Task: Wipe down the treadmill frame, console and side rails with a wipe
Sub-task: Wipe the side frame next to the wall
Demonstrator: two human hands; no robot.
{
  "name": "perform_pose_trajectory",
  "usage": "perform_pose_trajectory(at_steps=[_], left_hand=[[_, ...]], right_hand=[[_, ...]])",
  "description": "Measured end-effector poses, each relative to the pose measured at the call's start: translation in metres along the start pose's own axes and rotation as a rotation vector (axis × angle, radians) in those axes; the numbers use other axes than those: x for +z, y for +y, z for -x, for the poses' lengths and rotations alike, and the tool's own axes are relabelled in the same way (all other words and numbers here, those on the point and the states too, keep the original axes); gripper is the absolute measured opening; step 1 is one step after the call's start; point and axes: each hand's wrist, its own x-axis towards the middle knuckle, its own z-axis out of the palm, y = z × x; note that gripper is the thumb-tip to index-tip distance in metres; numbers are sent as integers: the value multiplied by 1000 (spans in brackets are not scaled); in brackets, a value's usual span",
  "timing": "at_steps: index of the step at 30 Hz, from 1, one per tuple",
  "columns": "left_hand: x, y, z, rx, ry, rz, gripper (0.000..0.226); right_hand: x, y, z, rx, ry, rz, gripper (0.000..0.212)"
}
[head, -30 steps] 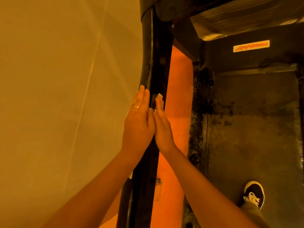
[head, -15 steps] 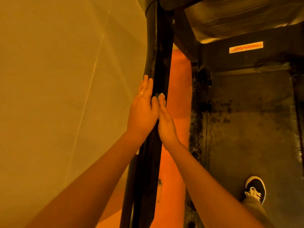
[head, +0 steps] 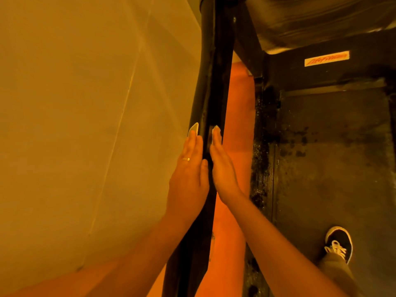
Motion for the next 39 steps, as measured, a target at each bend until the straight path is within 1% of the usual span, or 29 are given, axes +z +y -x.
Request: perform_pose_trajectory(at_steps=[2, 4, 9, 13, 16, 22, 24, 28, 29, 31, 33, 36, 39], left_hand=[[1, 0, -1, 3, 14, -13, 57], [2, 0, -1, -3, 13, -17, 56], [0, -1, -1, -14, 5, -4, 55], [2, -2, -1, -3, 19, 25, 56], [4, -3, -1, -18, 17, 53, 55], [2, -2, -3, -15, 8, 43, 56], [1, -2, -3, 0, 0, 49, 56], [1, -2, -2, -19, -1, 77, 53], [1, -1, -1, -25, 0, 85, 53], [-2, 1, -1, -35, 6, 92, 54], [-5, 1, -2, -43, -5, 119, 55], [-11, -1, 13, -26, -65, 113, 56], [-19, -3, 57, -38, -109, 90, 58]], right_hand=[[1, 6, 11, -4, -17, -2, 48], [-1, 5, 2, 1, -28, 32, 49], [1, -6, -19, 0, 23, 46, 49], [7, 10, 16, -19, 4, 11, 50], [9, 17, 35, 10, -27, 20, 48], [3, 9, 8, 0, 10, 16, 49], [6, 17, 16, 2, -8, 31, 50], [16, 45, 72, -10, -57, -81, 54], [16, 48, 81, -25, -67, -69, 54], [12, 44, 78, -18, -106, -3, 54], [7, 35, 63, 29, -100, 21, 53], [1, 22, 47, 36, -80, 3, 52], [3, 30, 62, 20, -93, 0, 51]])
